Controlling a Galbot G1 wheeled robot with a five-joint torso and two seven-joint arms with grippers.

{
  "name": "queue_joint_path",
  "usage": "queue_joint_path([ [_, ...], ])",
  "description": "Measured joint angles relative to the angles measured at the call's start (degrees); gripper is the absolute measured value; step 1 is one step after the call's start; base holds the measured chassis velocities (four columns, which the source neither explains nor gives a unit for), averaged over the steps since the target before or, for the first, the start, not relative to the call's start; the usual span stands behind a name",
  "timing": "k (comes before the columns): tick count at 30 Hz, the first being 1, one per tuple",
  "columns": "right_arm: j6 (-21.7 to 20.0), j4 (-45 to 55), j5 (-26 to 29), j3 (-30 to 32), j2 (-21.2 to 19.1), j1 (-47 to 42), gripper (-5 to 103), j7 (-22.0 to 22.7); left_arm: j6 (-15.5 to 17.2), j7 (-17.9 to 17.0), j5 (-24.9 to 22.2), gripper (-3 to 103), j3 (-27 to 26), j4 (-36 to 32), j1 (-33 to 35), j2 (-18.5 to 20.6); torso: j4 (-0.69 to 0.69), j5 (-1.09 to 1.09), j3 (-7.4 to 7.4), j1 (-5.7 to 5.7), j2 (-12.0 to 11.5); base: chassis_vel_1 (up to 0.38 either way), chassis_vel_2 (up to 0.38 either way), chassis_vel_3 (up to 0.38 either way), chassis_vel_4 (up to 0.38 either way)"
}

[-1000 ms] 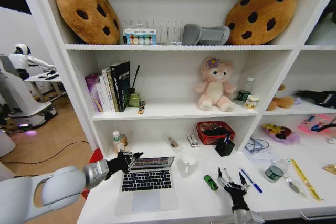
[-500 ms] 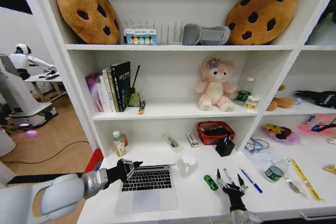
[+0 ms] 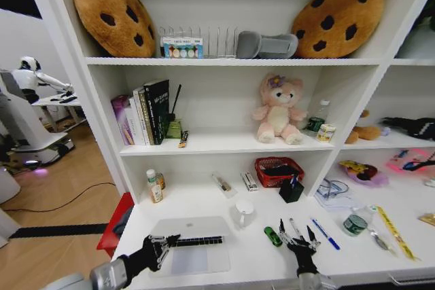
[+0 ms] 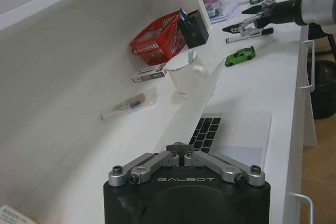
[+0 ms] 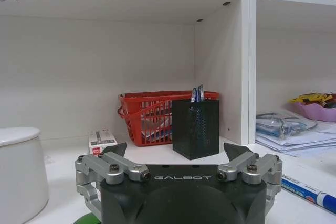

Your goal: Organize the objects on the table.

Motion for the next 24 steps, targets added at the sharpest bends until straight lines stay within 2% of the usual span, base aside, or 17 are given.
queue_joint_path([
  [2,-0.2,0.1,-0.1,-0.1,0.0,0.1,100,0.1,-0.1,0.1,0.4,0,0.5,0.1,0.0,-0.3,0.00,0.00,0.00,0.00,0.0,0.000,0.000,0.000,0.000],
  [8,-1.6,1.9,-1.4,-1.2,0.2,0.2,100,1.0,-2.1,1.4,6.1,0,8.0,1.7,-0.5,-3.9,0.01,0.00,0.00,0.00,0.0,0.000,0.000,0.000,0.000],
  [9,-1.6,1.9,-1.4,-1.2,0.2,0.2,100,1.0,-2.1,1.4,6.1,0,8.0,1.7,-0.5,-3.9,0.01,0.00,0.00,0.00,0.0,0.000,0.000,0.000,0.000],
  [10,-1.8,2.3,-1.7,-1.3,0.4,0.1,100,1.1,-2.6,1.7,7.3,-3,9.8,2.2,-0.6,-4.9,0.02,-0.01,0.00,0.00,0.0,0.000,0.000,0.000,0.000],
  [11,-2.0,2.7,-2.1,-1.5,0.5,-0.2,100,1.2,-3.0,2.1,8.2,0,11.3,2.6,-0.7,-5.8,0.02,0.00,0.00,0.00,0.0,0.000,0.000,0.000,0.000],
  [13,-2.0,2.9,-2.4,-1.5,0.6,-0.4,100,1.3,-3.0,2.2,8.5,0,12.1,2.7,-0.8,-6.1,0.03,0.00,0.00,0.00,0.0,0.000,0.000,0.000,0.000],
  [16,-2.0,3.5,-3.1,-1.6,1.0,-1.0,100,1.3,-3.0,2.2,8.4,16,13.4,2.9,-1.3,-6.5,0.01,0.00,0.00,0.00,0.0,0.000,0.000,0.000,0.000],
  [17,-2.0,3.5,-3.1,-1.6,1.0,-1.0,100,1.3,-3.0,2.2,8.4,16,13.4,2.9,-1.3,-6.5,0.01,0.00,0.00,0.00,0.0,0.000,0.000,0.000,0.000],
  [19,-2.0,3.8,-3.5,-1.7,1.3,-1.4,100,1.3,-3.0,2.2,8.4,26,13.7,3.0,-1.4,-6.6,0.01,0.00,0.00,0.00,0.0,0.000,0.000,0.000,0.000],
  [20,-2.0,3.8,-3.5,-1.7,1.3,-1.4,100,1.3,-3.0,2.2,8.4,26,13.7,3.0,-1.4,-6.6,0.01,0.00,0.00,0.00,0.0,0.000,0.000,0.000,0.000],
  [23,-2.0,4.9,-3.8,-1.5,1.2,-2.5,100,1.0,-3.2,2.1,6.4,42,10.6,2.8,-1.4,-8.9,0.01,0.00,0.00,0.00,0.0,0.000,0.000,0.000,0.000],
  [24,-2.0,4.9,-3.8,-1.5,1.2,-2.5,100,1.0,-3.2,2.1,6.4,42,10.6,2.8,-1.4,-8.9,0.01,0.00,0.00,0.00,0.0,0.000,0.000,0.000,0.000],
])
